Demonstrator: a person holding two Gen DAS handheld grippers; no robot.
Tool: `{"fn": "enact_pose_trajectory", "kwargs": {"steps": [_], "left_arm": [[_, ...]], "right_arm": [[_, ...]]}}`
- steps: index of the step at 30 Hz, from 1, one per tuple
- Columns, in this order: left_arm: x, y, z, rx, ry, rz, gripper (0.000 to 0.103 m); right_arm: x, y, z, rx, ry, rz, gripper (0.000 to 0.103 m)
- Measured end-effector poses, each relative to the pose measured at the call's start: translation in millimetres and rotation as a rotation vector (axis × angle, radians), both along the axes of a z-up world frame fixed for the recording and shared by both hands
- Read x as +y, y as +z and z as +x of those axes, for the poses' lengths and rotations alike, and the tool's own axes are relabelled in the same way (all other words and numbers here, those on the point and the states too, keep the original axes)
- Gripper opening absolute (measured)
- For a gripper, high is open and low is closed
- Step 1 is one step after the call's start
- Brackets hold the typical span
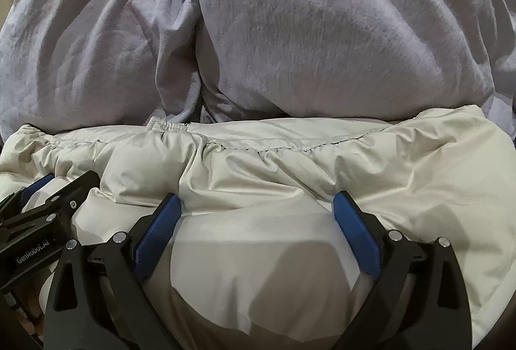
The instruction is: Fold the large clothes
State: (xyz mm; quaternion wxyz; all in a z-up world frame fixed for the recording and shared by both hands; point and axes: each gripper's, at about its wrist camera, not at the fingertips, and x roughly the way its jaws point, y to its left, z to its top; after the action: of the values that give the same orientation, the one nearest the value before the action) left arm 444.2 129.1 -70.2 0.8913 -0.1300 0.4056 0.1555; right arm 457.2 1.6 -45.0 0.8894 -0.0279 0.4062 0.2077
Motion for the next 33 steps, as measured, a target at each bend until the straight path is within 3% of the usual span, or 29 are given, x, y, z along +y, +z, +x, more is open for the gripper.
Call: {"fn": "enact_pose_trajectory", "kwargs": {"steps": [6, 15, 18, 24, 29, 33], "left_arm": [[2, -16, 11, -0.002, 0.006, -0.004, 0.092], [-6, -2, 2, 0.022, 0.012, 0.012, 0.094], [-2, 17, -9, 0.022, 0.016, 0.002, 0.093], [23, 45, -30, -0.031, 0.057, 0.035, 0.094], [59, 44, -42, -0.011, 0.144, 0.066, 0.094], [75, 36, -42, 0.022, 0.189, 0.087, 0.094]], "right_arm": [[0, -11, 2, -0.002, -0.003, 0.0, 0.098], [-5, -18, 15, 0.034, 0.004, 0.01, 0.099], [-19, 0, 13, 0.04, 0.004, 0.02, 0.098], [-75, 34, 8, -0.053, -0.084, 0.034, 0.098], [-119, 29, 23, -0.05, -0.197, -0.009, 0.098], [-127, 13, 33, -0.041, -0.233, -0.061, 0.098]]}}
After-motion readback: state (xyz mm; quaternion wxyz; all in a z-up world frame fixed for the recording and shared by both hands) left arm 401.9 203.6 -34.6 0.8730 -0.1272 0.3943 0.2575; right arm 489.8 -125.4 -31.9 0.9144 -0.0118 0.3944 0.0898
